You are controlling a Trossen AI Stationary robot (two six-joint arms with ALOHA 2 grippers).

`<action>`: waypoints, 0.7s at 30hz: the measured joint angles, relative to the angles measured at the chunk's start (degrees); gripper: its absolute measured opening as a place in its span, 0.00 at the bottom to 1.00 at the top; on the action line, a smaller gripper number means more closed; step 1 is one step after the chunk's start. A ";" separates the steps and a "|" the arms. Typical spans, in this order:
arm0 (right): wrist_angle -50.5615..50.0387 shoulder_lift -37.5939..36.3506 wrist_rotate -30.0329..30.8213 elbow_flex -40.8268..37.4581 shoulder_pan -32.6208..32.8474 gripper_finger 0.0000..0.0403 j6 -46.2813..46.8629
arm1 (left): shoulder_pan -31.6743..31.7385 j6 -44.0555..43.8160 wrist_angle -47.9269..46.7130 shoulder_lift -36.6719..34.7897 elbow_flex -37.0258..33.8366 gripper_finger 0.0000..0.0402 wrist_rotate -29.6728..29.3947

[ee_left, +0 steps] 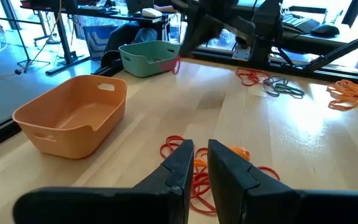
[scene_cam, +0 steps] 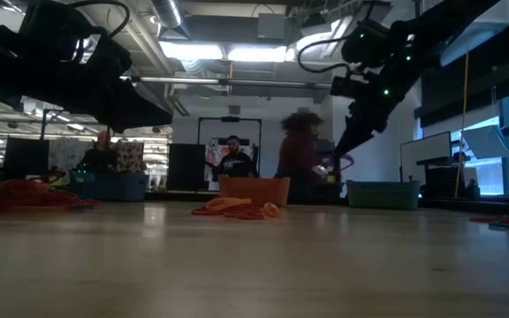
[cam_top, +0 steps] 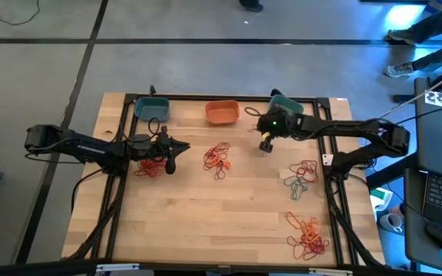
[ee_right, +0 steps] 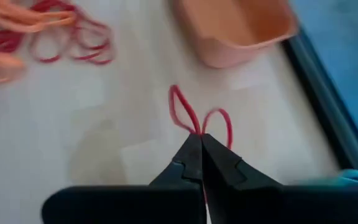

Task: Sort rubber bands into baskets
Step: Put the red rubber band into the green bin

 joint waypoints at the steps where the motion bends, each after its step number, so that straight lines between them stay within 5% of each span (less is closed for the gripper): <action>1: -0.45 -0.60 0.68 0.00 -0.76 0.01 -0.04 | 0.00 -0.02 -0.02 0.00 0.00 0.11 -0.02; 9: -3.69 -2.13 7.15 0.02 -9.28 0.01 -0.53 | 0.00 -0.02 0.00 0.02 0.00 0.11 0.00; 21: -3.65 -2.09 7.36 0.04 -21.24 0.01 -0.33 | 0.00 -0.02 0.00 0.02 0.00 0.11 -0.02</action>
